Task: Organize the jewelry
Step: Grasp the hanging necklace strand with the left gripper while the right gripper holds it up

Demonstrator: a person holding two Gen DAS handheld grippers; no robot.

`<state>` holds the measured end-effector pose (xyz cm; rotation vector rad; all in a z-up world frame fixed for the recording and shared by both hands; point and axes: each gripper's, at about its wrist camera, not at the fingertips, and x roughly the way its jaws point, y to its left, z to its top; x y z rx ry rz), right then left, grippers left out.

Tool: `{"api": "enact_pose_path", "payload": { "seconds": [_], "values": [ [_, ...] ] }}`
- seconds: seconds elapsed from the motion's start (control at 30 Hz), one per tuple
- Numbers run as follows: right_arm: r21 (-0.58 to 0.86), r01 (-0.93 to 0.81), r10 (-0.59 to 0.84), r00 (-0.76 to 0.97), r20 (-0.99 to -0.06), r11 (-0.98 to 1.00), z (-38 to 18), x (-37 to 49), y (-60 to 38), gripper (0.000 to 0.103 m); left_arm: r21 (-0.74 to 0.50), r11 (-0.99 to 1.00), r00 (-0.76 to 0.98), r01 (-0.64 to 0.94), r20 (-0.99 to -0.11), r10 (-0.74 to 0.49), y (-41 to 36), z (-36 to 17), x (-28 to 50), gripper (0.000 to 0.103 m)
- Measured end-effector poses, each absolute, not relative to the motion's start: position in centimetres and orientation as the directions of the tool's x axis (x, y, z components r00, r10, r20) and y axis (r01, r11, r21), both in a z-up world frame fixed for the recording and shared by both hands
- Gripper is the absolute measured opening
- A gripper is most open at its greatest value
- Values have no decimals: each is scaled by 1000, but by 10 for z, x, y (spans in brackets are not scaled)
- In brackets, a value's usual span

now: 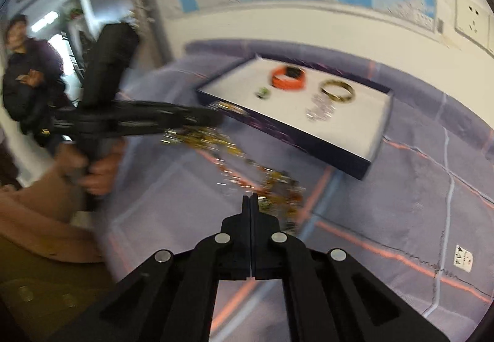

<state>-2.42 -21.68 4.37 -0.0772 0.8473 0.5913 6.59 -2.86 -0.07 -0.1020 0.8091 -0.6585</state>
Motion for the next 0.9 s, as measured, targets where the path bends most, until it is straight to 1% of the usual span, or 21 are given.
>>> {"api": "enact_pose_path", "payload": {
  "seconds": [0.03, 0.07, 0.1, 0.13, 0.17, 0.43, 0.47, 0.5, 0.6, 0.67, 0.77, 0.8, 0.83, 0.87, 0.9],
  "values": [
    [171, -524, 470, 514, -718, 835, 46, -27, -217, 0, -328, 798, 502, 505, -641, -581, -28, -1, 67, 8],
    [163, -499, 448, 528, -721, 851, 45, -26, -219, 0, -331, 799, 498, 502, -644, -580, -28, -3, 67, 8],
    [148, -474, 417, 533, -736, 868, 41, -22, -219, 5, -330, 800, 497, 501, -647, -578, -28, -4, 67, 8],
    [129, -451, 383, 533, -754, 883, 35, -17, -220, 14, -328, 800, 497, 502, -648, -577, -29, -4, 67, 8],
    [110, -430, 349, 533, -771, 896, 27, -9, -219, 17, -326, 800, 495, 504, -649, -577, -30, -5, 66, 8],
    [135, -408, 332, 462, -822, 903, -11, 16, -208, 17, -299, 801, 487, 519, -666, -565, -36, -7, 62, 8],
    [139, -409, 337, 464, -819, 902, -11, 15, -209, 13, -300, 800, 486, 519, -667, -565, -36, -7, 63, 8],
    [148, -411, 345, 460, -818, 900, -10, 13, -211, 6, -302, 799, 483, 520, -668, -566, -35, -8, 63, 8],
    [175, -420, 380, 474, -794, 890, 0, 2, -214, 5, -302, 801, 484, 517, -669, -565, -34, -9, 64, 8],
    [197, -463, 427, 468, -773, 864, 12, -8, -209, 6, -306, 801, 482, 515, -669, -566, -34, -9, 66, 8],
    [193, -516, 448, 433, -782, 835, 12, -15, -189, 8, -310, 800, 481, 514, -668, -568, -34, -10, 67, 8],
    [177, -523, 436, 426, -793, 834, 9, -15, -183, 13, -310, 799, 481, 515, -667, -568, -35, -10, 67, 8],
    [162, -526, 422, 422, -802, 835, 6, -15, -178, 26, -309, 798, 480, 517, -668, -569, -35, -10, 67, 8],
    [155, -528, 416, 422, -806, 835, 3, -14, -176, 31, -307, 799, 480, 518, -668, -568, -36, -9, 67, 8],
    [156, -520, 415, 429, -802, 840, 2, -13, -177, 32, -303, 799, 481, 519, -669, -567, -36, -9, 66, 8]
  ]
}}
